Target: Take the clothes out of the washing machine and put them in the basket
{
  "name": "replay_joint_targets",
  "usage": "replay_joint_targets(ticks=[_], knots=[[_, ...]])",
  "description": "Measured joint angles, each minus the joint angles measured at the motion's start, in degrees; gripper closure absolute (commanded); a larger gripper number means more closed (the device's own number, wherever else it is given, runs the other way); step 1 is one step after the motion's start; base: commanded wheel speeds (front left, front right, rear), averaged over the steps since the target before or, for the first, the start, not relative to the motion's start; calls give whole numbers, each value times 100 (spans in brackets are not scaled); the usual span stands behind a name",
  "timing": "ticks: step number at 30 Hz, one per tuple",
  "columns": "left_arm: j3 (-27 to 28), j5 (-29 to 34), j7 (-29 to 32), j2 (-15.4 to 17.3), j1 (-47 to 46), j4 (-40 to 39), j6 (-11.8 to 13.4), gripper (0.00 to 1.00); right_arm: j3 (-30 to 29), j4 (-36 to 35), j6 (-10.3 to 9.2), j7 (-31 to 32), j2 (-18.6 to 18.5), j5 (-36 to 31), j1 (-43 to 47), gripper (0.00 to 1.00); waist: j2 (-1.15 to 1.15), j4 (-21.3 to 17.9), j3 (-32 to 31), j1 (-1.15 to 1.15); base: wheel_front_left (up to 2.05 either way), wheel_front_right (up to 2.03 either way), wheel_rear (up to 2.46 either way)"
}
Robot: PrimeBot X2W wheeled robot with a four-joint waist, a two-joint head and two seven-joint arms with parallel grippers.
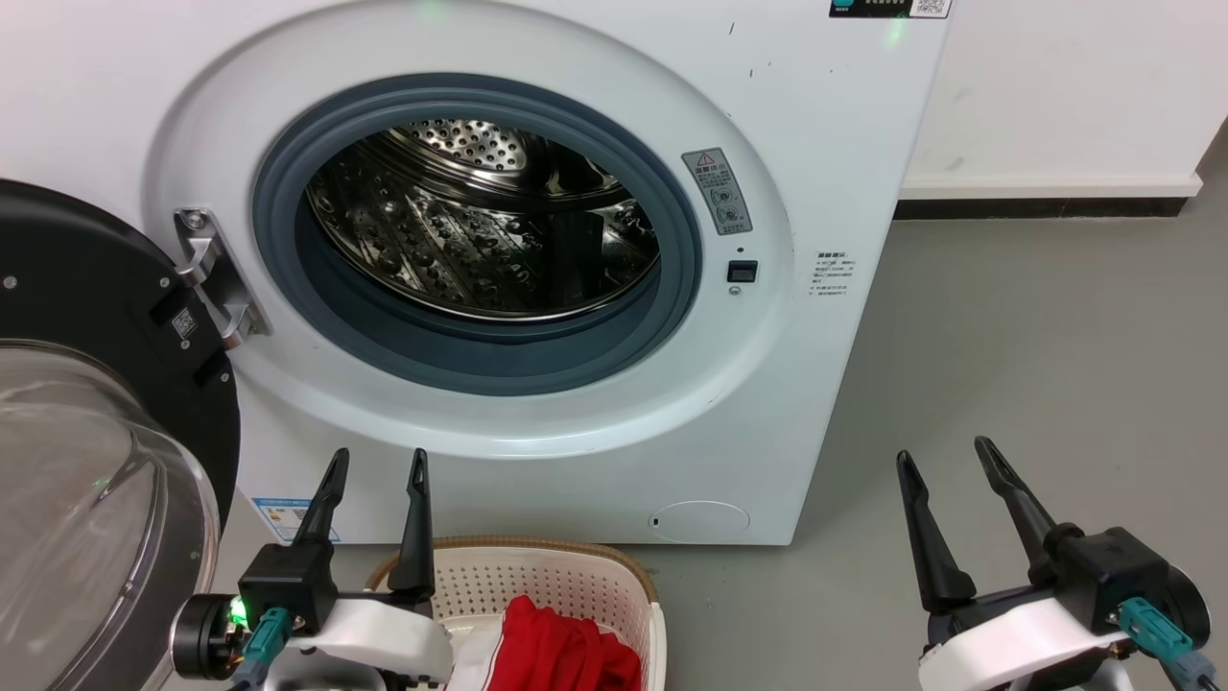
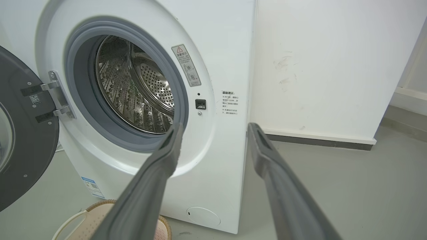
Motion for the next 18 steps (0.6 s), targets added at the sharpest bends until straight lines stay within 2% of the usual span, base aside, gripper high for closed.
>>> replay_joint_targets(ticks=[11, 12, 15, 18], knots=[[-47, -43, -1, 55, -7, 29, 34, 0, 4, 29, 0, -3, 0, 26, 6, 0, 0, -24, -8, 1, 0, 0, 0], [-54, -47, 0, 59, -5, 33, 41, 100, 7, 36, 1, -4, 0, 27, 7, 100, 0, -26, -7, 1, 0, 0, 0], [-52, -79, 35, 43, 57, 189, 41, 100, 20, 157, 1, 9, 0, 54, 66, 100, 0, -26, -6, 1, 0, 0, 0], [30, -400, 157, 35, 55, 272, 22, 100, 19, 182, 1, 15, -1, 413, 117, 100, 0, -23, -2, 1, 0, 0, 0]])
